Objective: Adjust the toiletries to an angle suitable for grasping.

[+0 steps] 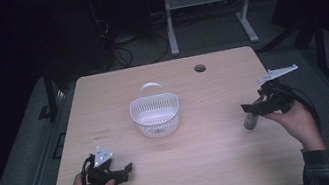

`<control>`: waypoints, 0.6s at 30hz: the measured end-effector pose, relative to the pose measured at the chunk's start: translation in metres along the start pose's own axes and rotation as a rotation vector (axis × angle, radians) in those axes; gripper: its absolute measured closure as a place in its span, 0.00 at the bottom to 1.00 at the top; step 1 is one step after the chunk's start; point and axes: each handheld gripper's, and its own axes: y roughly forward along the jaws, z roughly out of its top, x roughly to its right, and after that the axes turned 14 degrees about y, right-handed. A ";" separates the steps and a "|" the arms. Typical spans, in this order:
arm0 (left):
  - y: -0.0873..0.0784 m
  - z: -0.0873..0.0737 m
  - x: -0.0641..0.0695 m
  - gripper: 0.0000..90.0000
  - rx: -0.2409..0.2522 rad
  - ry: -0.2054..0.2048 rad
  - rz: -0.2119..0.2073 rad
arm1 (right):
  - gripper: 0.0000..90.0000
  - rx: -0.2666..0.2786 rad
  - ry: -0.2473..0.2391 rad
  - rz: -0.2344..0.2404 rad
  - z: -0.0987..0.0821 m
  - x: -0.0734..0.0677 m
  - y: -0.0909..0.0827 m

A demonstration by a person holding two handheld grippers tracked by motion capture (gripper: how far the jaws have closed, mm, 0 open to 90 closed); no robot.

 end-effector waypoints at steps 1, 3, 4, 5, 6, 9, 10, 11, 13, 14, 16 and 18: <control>0.000 0.000 0.000 0.14 0.000 0.000 0.000 | 0.19 -0.003 0.003 0.000 0.000 0.000 0.000; 0.000 0.000 0.000 0.14 0.000 0.000 0.000 | 0.23 -0.003 0.004 0.006 -0.001 0.001 -0.001; 0.000 0.000 0.000 0.14 0.000 0.000 0.000 | 0.24 0.000 0.005 0.004 -0.002 0.002 -0.001; 0.000 0.000 0.000 0.14 0.000 0.000 0.000 | 0.27 0.001 0.006 0.003 -0.002 0.002 -0.001; 0.000 0.000 0.000 0.14 0.000 0.000 0.000 | 0.29 0.001 0.005 0.010 -0.002 0.002 -0.002; 0.000 0.000 0.000 0.14 0.000 0.000 0.000 | 0.32 0.005 0.006 0.012 -0.002 0.002 -0.004; 0.000 0.000 0.000 0.14 0.000 0.000 0.000 | 0.33 0.005 0.005 0.011 -0.002 0.002 -0.004; 0.000 0.000 0.000 0.14 0.000 0.000 0.000 | 0.33 0.006 0.004 0.011 -0.002 0.002 -0.004; 0.000 0.000 0.000 0.14 0.000 0.000 0.000 | 0.33 0.011 0.005 0.011 -0.002 0.002 -0.004; 0.000 0.000 0.000 0.14 0.000 0.000 0.000 | 0.33 0.011 0.004 0.012 -0.002 0.002 -0.004; 0.000 0.000 0.000 0.14 0.000 0.000 0.000 | 0.33 0.011 0.004 0.012 -0.002 0.002 -0.004; 0.000 0.000 0.000 0.14 0.000 0.003 -0.001 | 0.33 0.008 0.007 0.016 -0.002 0.002 -0.004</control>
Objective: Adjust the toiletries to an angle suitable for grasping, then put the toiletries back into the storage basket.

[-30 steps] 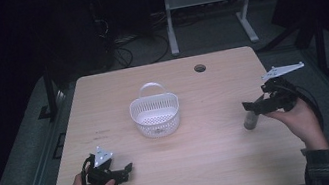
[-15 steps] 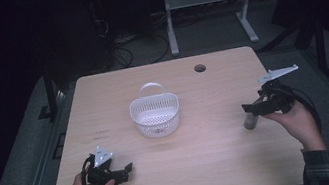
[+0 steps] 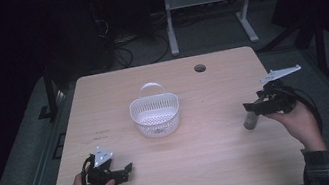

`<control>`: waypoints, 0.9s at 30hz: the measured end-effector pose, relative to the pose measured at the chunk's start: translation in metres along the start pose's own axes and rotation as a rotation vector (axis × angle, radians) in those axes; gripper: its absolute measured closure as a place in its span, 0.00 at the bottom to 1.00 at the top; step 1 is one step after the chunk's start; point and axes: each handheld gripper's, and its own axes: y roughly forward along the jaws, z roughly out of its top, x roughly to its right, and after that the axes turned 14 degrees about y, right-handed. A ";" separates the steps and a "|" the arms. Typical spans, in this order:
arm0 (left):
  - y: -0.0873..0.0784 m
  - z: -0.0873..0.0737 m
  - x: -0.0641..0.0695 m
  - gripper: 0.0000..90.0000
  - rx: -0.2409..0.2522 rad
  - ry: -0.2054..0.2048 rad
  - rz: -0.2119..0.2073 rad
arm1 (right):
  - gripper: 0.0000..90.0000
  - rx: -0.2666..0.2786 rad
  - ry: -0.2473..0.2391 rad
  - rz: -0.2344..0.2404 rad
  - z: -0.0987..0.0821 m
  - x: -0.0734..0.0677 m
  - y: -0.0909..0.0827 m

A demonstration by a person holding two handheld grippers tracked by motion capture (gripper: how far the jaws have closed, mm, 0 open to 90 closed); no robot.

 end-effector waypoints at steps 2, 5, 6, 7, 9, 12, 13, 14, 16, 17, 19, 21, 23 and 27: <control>0.000 0.000 0.000 0.14 0.000 0.000 0.000 | 0.33 -0.002 -0.002 0.002 0.000 0.001 0.000; 0.000 0.000 0.000 0.14 0.000 0.000 0.000 | 0.33 -0.005 0.002 0.008 0.000 0.002 -0.001; 0.000 0.000 0.000 0.14 0.000 0.001 0.000 | 0.33 -0.006 0.003 0.008 0.000 0.002 -0.001; 0.000 0.000 0.000 0.14 0.000 0.001 0.000 | 0.33 -0.005 0.002 0.008 0.000 0.002 -0.002; 0.000 0.000 0.000 0.14 0.000 0.000 -0.001 | 0.33 -0.005 -0.001 0.007 0.000 0.001 -0.003; 0.000 0.000 0.000 0.14 0.001 0.001 -0.001 | 0.33 -0.001 -0.009 0.009 0.001 0.000 -0.005; 0.000 0.000 0.000 0.14 0.000 0.001 -0.001 | 0.33 0.000 -0.011 0.011 0.001 -0.001 -0.006; 0.000 0.000 0.000 0.14 0.000 0.001 -0.001 | 0.33 0.003 -0.015 0.012 0.001 -0.002 -0.007; 0.000 0.000 0.000 0.14 0.000 0.001 -0.001 | 0.33 0.005 -0.016 0.014 0.002 -0.004 -0.009; 0.000 0.000 0.000 0.14 0.001 0.000 -0.001 | 0.33 0.007 -0.018 0.017 0.003 -0.005 -0.009; 0.000 0.000 0.001 0.14 0.002 -0.003 -0.002 | 0.33 0.010 -0.026 0.022 0.005 -0.007 -0.011; 0.000 0.000 0.001 0.14 0.004 -0.005 -0.002 | 0.33 0.014 -0.035 0.027 0.006 -0.009 -0.012; 0.000 0.000 0.001 0.14 0.002 -0.002 -0.002 | 0.33 0.016 -0.037 0.029 0.007 -0.011 -0.013; 0.000 0.000 0.001 0.14 0.001 -0.004 -0.002 | 0.33 0.014 -0.047 0.039 0.008 -0.014 -0.013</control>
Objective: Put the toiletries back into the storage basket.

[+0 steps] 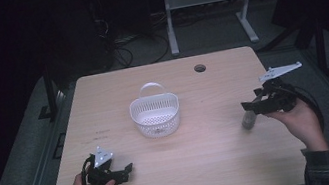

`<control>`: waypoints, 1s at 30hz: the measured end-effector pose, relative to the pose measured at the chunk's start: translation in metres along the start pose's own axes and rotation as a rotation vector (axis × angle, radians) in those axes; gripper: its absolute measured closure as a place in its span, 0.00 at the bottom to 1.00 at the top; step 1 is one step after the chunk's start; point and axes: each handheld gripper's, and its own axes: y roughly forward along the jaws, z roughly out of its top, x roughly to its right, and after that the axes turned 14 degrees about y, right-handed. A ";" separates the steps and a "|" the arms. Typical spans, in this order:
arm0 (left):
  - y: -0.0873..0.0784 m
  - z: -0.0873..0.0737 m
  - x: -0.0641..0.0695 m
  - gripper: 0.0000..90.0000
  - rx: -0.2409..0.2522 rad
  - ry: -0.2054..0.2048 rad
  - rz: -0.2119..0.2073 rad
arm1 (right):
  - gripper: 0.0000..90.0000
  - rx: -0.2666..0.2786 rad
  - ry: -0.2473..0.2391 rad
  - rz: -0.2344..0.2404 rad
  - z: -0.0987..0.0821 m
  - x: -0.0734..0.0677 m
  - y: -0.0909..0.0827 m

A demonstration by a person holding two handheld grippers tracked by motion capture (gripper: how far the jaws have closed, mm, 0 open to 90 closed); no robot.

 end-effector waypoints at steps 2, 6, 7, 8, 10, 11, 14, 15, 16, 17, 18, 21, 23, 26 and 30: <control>0.000 0.000 0.000 0.14 0.000 0.000 0.000 | 0.33 -0.005 -0.006 0.007 0.000 -0.002 0.000; 0.000 0.000 0.000 0.14 0.000 0.000 0.000 | 0.33 -0.006 -0.017 0.026 0.001 -0.005 0.000; 0.000 0.000 0.000 0.14 0.000 0.000 0.000 | 0.33 -0.008 -0.016 0.030 0.001 -0.006 -0.001; 0.000 0.000 0.000 0.14 0.000 0.000 0.000 | 0.33 -0.007 -0.017 0.031 0.001 -0.006 -0.001; 0.000 0.000 0.000 0.14 0.000 0.001 0.001 | 0.33 -0.005 -0.025 0.031 0.002 -0.008 -0.002; 0.000 0.000 0.000 0.14 0.000 0.002 0.000 | 0.33 -0.003 -0.026 0.034 0.002 -0.009 -0.002; 0.000 0.000 0.000 0.14 0.001 0.001 0.001 | 0.33 -0.001 -0.032 0.045 0.003 -0.012 -0.002; 0.000 0.000 0.000 0.14 0.000 0.002 0.000 | 0.33 -0.002 -0.034 0.050 0.004 -0.013 -0.002; 0.000 0.000 0.000 0.14 0.001 0.001 0.001 | 0.33 -0.001 -0.042 0.052 0.005 -0.014 -0.002; 0.000 0.000 0.000 0.14 0.000 0.001 0.000 | 0.33 -0.001 -0.041 0.051 0.006 -0.015 -0.002; 0.000 0.000 0.000 0.14 0.000 0.001 0.000 | 0.33 -0.002 -0.045 0.053 0.007 -0.016 -0.001; 0.000 0.000 0.000 0.14 0.000 0.001 0.000 | 0.33 -0.003 -0.053 0.061 0.010 -0.020 0.000; 0.000 0.000 0.000 0.14 0.000 0.001 0.000 | 0.33 -0.002 -0.063 0.069 0.012 -0.022 0.001; 0.000 0.000 0.000 0.14 -0.001 0.002 -0.001 | 0.33 -0.005 -0.073 0.077 0.014 -0.026 0.003; 0.000 0.000 0.000 0.14 0.000 0.002 0.000 | 0.33 -0.007 -0.081 0.097 0.017 -0.030 0.004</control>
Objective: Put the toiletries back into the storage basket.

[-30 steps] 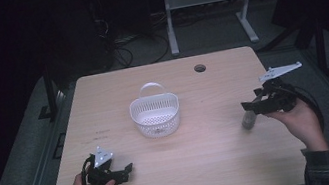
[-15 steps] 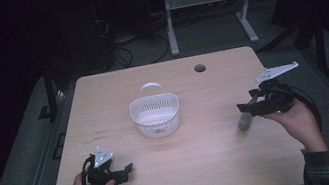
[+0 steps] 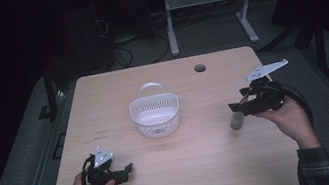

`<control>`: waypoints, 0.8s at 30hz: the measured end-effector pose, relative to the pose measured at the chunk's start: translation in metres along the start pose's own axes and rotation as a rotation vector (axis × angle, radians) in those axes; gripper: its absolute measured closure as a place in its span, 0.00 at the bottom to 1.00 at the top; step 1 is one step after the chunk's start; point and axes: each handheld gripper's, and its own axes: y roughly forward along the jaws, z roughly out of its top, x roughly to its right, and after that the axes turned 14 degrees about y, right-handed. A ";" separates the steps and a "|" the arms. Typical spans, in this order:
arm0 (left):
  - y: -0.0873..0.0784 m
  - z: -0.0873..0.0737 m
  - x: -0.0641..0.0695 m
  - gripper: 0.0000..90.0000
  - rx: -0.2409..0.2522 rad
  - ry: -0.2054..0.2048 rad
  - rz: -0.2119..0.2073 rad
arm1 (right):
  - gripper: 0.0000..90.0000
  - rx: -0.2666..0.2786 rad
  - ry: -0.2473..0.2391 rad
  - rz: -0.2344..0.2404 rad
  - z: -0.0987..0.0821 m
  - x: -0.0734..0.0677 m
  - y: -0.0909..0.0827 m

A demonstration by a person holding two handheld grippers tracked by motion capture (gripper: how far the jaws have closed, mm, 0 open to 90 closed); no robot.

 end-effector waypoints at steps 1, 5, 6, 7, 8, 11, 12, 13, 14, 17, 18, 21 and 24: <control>0.000 0.000 0.000 0.14 0.001 0.000 0.000 | 0.33 0.000 -0.004 0.004 0.001 -0.001 0.001; 0.000 0.000 0.000 0.14 0.000 0.001 0.000 | 0.33 -0.004 -0.013 0.006 0.004 -0.004 0.003; 0.000 0.000 0.000 0.14 -0.001 0.001 -0.001 | 0.33 -0.007 -0.015 0.010 0.004 -0.004 0.004; 0.000 0.000 0.000 0.14 0.001 0.001 -0.001 | 0.33 -0.009 -0.018 0.010 0.005 -0.005 0.005; 0.000 0.000 0.000 0.14 -0.002 0.002 -0.001 | 0.33 -0.008 -0.021 0.012 0.006 -0.006 0.006; 0.000 0.000 0.000 0.14 0.000 0.002 -0.001 | 0.33 -0.011 -0.031 0.015 0.008 -0.009 0.007; 0.000 0.000 0.000 0.14 -0.002 0.003 -0.001 | 0.33 -0.012 -0.035 0.016 0.010 -0.010 0.008; 0.000 0.000 0.000 0.14 0.000 0.003 -0.001 | 0.33 -0.013 -0.038 0.017 0.011 -0.011 0.008; 0.000 0.000 0.000 0.14 -0.002 0.002 -0.002 | 0.33 -0.014 -0.040 0.018 0.012 -0.012 0.009; 0.000 0.000 0.000 0.14 0.000 0.002 -0.001 | 0.33 -0.015 -0.052 0.020 0.015 -0.015 0.010; 0.000 0.000 0.000 0.14 -0.001 0.002 -0.001 | 0.33 -0.016 -0.052 0.022 0.016 -0.017 0.011; 0.000 0.000 0.000 0.14 0.000 0.002 -0.002 | 0.33 -0.016 -0.063 0.031 0.018 -0.019 0.013; 0.000 0.000 0.000 0.14 0.000 0.001 -0.002 | 0.33 -0.016 -0.069 0.049 0.021 -0.023 0.016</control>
